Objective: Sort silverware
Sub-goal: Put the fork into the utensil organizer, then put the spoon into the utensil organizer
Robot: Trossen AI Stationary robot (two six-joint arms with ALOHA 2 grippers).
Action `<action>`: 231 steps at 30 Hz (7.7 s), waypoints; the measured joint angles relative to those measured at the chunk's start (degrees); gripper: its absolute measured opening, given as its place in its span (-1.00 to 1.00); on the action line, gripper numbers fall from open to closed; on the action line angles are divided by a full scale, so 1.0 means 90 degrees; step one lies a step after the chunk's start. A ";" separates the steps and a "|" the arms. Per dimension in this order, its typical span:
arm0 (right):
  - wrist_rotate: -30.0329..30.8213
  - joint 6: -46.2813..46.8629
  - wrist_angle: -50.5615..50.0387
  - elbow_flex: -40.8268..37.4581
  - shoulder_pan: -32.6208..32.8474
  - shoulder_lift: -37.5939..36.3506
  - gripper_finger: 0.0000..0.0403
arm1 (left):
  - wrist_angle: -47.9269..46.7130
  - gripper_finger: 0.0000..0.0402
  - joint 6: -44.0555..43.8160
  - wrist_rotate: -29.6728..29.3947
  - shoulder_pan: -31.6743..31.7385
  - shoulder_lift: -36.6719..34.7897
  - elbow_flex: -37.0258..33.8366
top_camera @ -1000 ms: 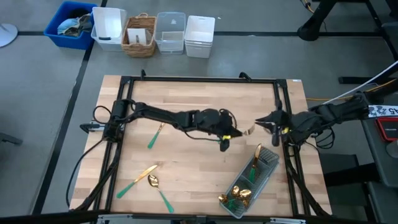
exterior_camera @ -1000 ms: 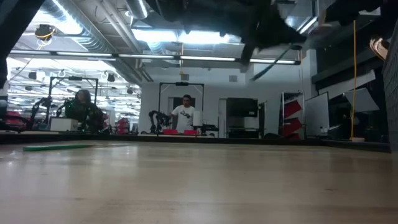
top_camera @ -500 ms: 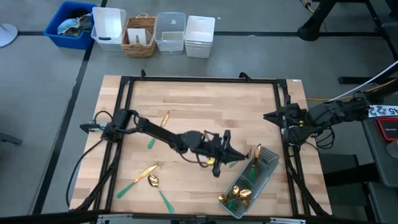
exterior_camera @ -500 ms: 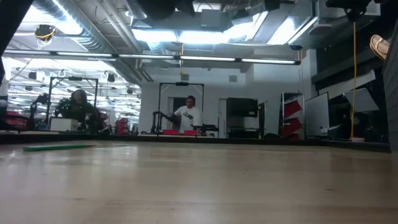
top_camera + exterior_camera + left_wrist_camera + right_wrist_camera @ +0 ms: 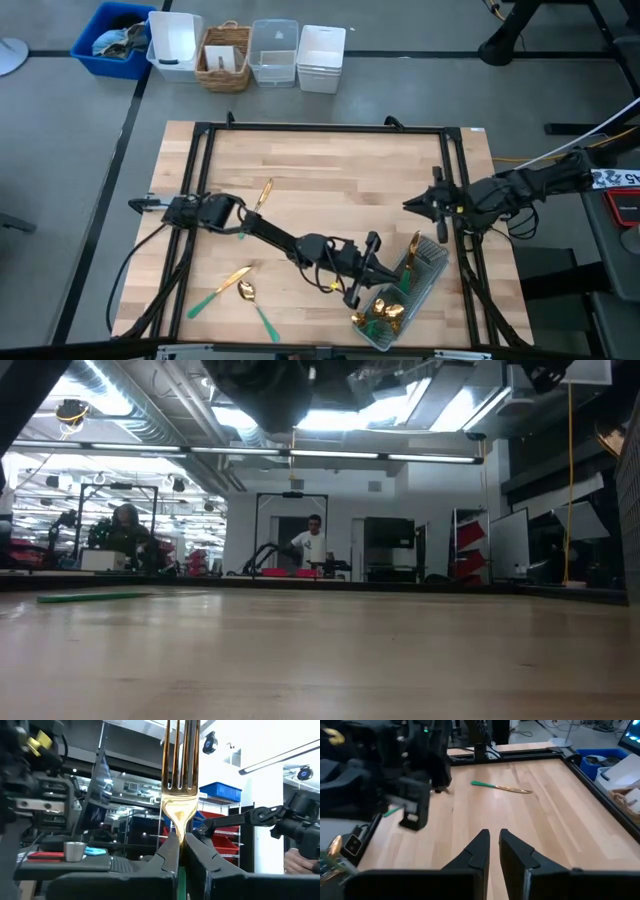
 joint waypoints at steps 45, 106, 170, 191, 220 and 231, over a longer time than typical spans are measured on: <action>-0.0002 -0.0012 0.0160 0.0000 0.0000 0.0700 -0.78 | -0.1526 -0.88 0.0362 0.0022 -0.0319 0.0956 0.0791; -0.0325 -0.0197 -0.0316 0.0000 -0.0002 0.0698 -0.78 | -1.6832 -0.43 -0.9505 -0.0678 -0.2659 -0.3515 -0.0318; -0.0330 -0.0119 -0.0272 0.0000 0.0000 0.0700 -0.78 | -1.3135 -0.43 -1.0783 -0.0273 -0.2407 -0.3561 -0.3396; -0.0330 -0.0119 -0.0274 0.0000 0.0000 0.0700 -0.78 | -1.2314 -0.43 -1.0574 -0.0221 -0.2042 -0.3556 -0.3399; -0.0333 -0.0121 -0.0277 -0.0002 0.0002 0.0700 -0.78 | -1.1391 -0.95 -0.9507 -0.0951 -0.2057 -0.3571 -0.3384; -0.0333 -0.0121 -0.0277 -0.0002 0.0002 0.0700 -0.78 | -1.1281 -1.00 -0.8183 -0.2524 -0.1898 -0.3671 -0.3355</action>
